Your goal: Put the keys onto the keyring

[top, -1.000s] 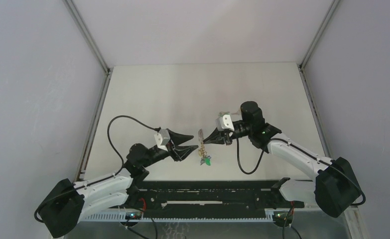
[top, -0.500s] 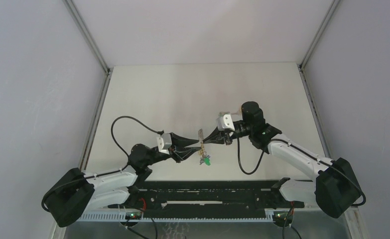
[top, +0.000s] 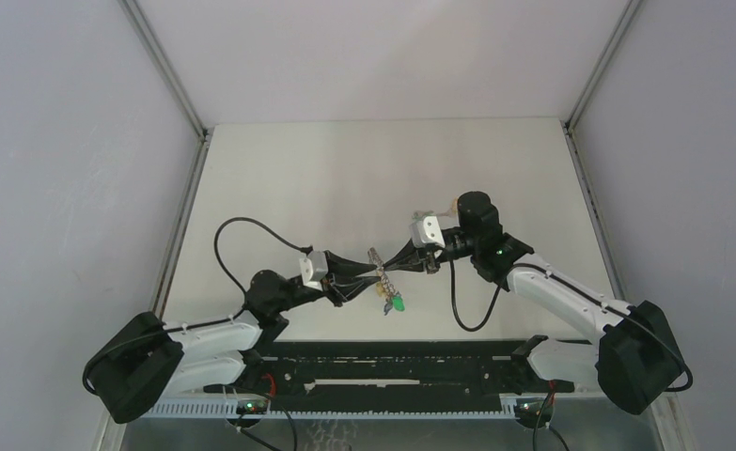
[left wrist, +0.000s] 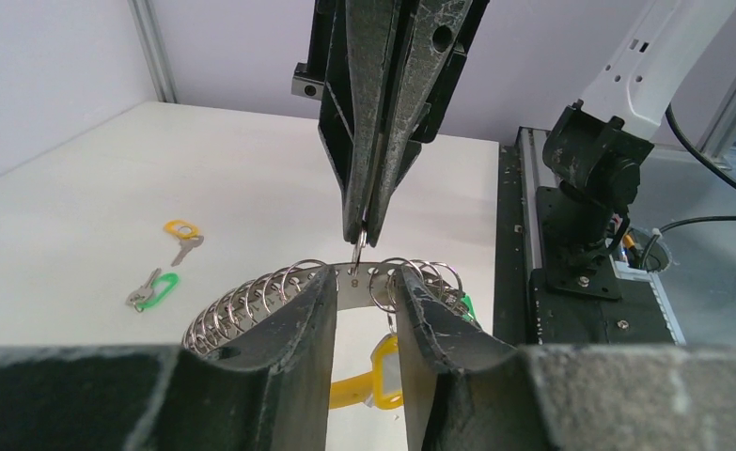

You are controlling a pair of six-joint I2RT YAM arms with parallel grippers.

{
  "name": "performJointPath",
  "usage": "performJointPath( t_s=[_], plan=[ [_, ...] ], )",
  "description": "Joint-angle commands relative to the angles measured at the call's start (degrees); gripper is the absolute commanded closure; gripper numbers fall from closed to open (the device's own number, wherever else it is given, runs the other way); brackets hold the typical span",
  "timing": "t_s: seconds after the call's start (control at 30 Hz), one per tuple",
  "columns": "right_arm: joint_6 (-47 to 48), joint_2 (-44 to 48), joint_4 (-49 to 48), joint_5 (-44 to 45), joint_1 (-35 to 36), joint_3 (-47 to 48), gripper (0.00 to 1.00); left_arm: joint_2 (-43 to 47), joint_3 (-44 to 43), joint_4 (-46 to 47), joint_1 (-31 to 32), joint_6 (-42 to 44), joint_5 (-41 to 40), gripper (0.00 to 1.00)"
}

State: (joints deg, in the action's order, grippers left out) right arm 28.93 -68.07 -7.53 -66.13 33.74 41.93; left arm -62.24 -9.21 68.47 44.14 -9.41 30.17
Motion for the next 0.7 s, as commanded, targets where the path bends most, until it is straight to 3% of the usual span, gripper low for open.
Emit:
performJointPath(
  t_s=[0.0,0.47,0.67],
  plan=[
    [-0.45,1.55,-2.82,-1.74,0.27,0.25,1.00,-0.27,-2.57,2.24,0.51,0.95,-0.30,0.68],
    [-0.29,1.15,-2.75,-2.39,0.85,0.25,1.00,-2.61,-4.44,3.29,1.10,0.12,0.02,0.74],
    [-0.28,1.18,-2.67,-2.51,0.98,0.21,1.00,-3.44,-4.52,3.97,1.30,-0.12,0.35,0.88]
  ],
)
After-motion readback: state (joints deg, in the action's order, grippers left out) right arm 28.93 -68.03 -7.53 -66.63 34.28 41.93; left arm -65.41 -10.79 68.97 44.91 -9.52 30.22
